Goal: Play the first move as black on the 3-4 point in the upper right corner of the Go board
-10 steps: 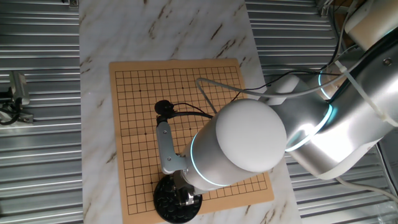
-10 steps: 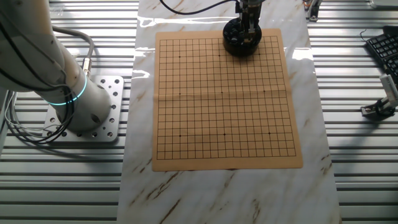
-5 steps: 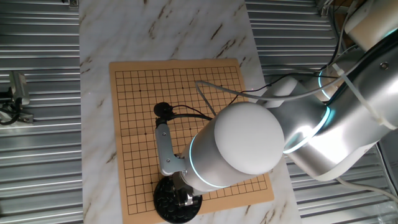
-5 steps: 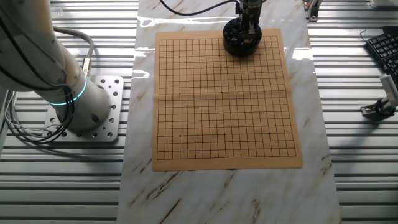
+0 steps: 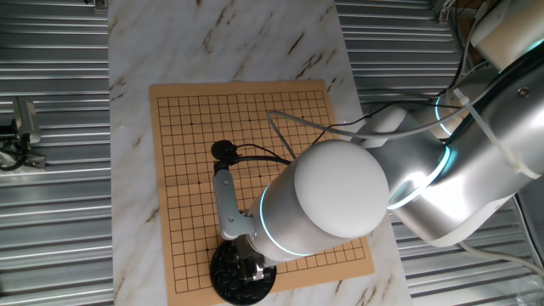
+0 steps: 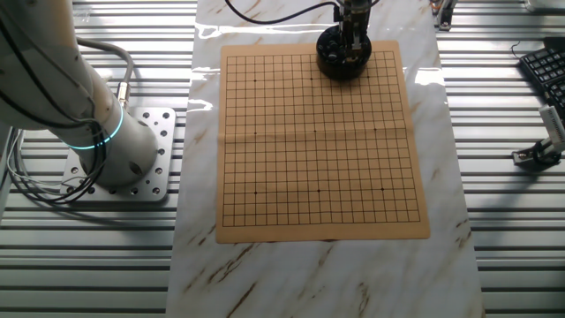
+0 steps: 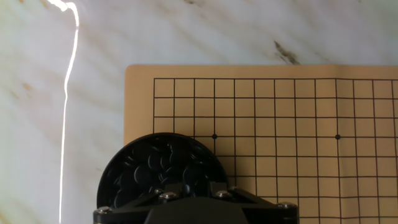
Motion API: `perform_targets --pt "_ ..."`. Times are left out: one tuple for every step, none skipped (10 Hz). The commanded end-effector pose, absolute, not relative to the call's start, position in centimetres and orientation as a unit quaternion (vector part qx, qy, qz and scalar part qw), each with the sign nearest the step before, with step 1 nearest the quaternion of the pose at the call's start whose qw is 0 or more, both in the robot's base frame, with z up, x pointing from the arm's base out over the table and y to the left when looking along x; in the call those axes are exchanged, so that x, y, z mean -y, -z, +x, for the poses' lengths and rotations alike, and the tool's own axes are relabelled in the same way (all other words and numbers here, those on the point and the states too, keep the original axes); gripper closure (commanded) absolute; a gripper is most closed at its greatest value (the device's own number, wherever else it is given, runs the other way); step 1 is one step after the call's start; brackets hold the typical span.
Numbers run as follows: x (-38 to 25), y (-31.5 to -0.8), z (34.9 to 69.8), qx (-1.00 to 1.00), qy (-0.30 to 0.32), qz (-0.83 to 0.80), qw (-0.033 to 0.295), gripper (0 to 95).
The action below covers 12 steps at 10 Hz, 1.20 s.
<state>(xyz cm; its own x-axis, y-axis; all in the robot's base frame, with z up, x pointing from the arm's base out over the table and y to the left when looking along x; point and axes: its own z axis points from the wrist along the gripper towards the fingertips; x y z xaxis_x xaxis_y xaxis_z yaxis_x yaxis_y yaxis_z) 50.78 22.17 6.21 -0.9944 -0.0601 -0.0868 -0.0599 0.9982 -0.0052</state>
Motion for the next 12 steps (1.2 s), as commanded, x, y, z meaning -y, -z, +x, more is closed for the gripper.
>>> perform_targets --pt "-22.14 -6.16 50.84 -0.999 0.001 -0.03 0.043 76.0" --pt "-22.13 -6.1 50.84 -0.999 0.002 -0.03 0.043 76.0" --pt "-22.12 -6.05 50.85 -0.999 0.002 -0.031 0.043 76.0" --pt "-22.12 -6.01 50.86 -0.999 0.001 -0.031 0.044 76.0" --pt "-22.15 -5.97 50.88 -0.999 0.002 -0.031 0.044 76.0" --pt "-22.19 -5.91 50.9 -0.999 0.002 -0.031 0.044 76.0" --pt "-22.2 -5.85 50.92 -0.999 0.002 -0.031 0.044 76.0" --pt "-22.22 -5.76 50.95 -0.999 0.003 -0.031 0.044 76.0" --pt "-22.19 -5.67 50.95 -0.999 0.003 -0.031 0.044 76.0" --pt "-22.16 -5.59 50.93 -0.999 0.002 -0.031 0.044 76.0" --pt "-22.13 -5.48 50.89 -0.998 0.003 -0.032 0.045 76.0" --pt "-22.11 -5.42 50.87 -0.998 0.002 -0.032 0.046 76.0"
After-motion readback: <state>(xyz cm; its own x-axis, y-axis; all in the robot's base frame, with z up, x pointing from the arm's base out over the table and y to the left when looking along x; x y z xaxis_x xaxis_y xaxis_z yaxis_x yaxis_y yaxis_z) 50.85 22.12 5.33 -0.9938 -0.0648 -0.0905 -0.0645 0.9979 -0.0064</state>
